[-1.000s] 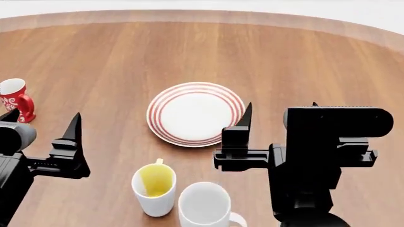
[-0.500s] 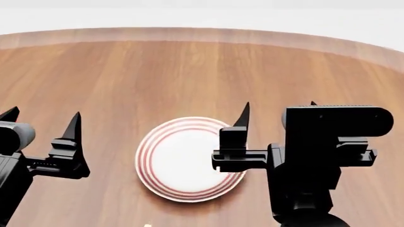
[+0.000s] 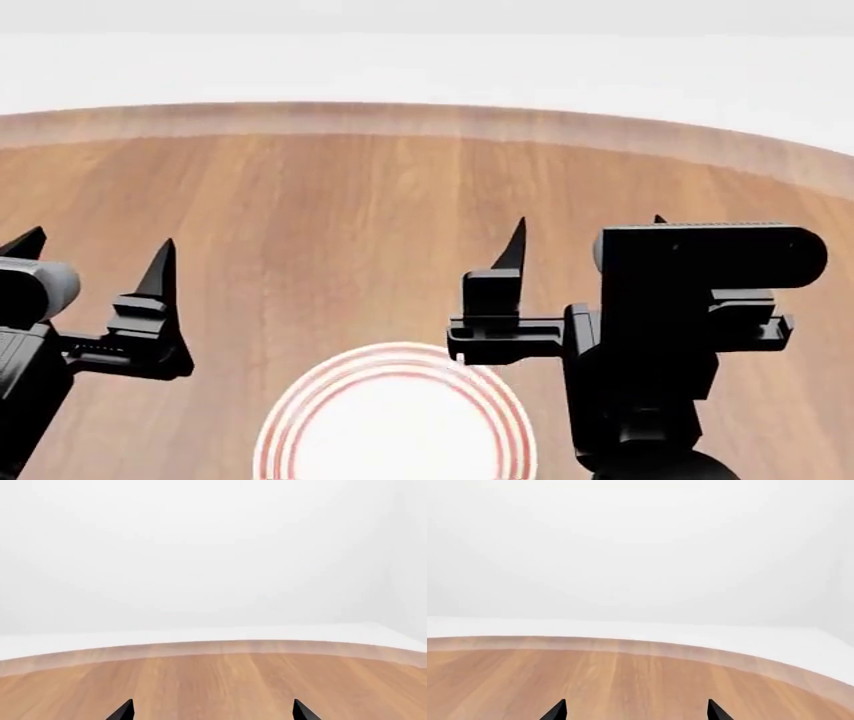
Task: Pick up the red mug and put it on the plate
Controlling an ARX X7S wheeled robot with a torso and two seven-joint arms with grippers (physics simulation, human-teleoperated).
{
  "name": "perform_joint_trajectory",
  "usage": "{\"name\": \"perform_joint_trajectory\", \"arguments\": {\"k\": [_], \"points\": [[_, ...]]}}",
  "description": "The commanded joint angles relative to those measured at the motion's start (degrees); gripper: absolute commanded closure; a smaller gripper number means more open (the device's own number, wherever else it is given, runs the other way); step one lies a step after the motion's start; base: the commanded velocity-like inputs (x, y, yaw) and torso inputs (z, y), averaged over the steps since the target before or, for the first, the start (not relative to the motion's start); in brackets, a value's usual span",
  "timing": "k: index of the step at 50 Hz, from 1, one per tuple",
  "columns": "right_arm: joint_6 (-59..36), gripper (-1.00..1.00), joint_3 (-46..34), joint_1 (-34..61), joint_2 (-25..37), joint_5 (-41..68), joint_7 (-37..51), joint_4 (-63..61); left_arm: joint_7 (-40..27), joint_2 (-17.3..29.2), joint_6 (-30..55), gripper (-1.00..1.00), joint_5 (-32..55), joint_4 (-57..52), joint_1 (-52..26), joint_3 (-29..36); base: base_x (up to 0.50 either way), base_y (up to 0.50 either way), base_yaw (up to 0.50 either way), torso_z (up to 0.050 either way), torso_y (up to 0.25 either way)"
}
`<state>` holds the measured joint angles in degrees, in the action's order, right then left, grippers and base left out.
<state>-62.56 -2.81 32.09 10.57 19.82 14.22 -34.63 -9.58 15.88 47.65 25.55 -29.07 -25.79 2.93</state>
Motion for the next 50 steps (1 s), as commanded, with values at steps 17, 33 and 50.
{"name": "perform_joint_trajectory", "arguments": {"k": [17, 33, 50], "points": [[1.3, -1.0, -1.1, -0.7, 0.6, 0.5, 0.7, -0.3, -1.5, 0.0, -0.6, -1.0, 0.6, 1.4, 0.9, -1.1, 0.12, 0.0, 0.0, 0.0, 0.001], [3.0, -1.0, -2.0, -1.6, 1.1, 0.3, 0.8, 1.7, -11.5, -3.2, -13.6, -1.0, -5.1, 19.2, 9.0, -13.8, 0.0, 0.0, 0.0, 0.0, 0.0], [3.6, -1.0, -2.6, -1.5, 1.2, 0.5, 1.2, 2.6, -12.4, -4.1, -15.6, -1.0, -4.2, 22.1, 9.1, -15.6, 0.0, 0.0, 0.0, 0.0, 0.0]]}}
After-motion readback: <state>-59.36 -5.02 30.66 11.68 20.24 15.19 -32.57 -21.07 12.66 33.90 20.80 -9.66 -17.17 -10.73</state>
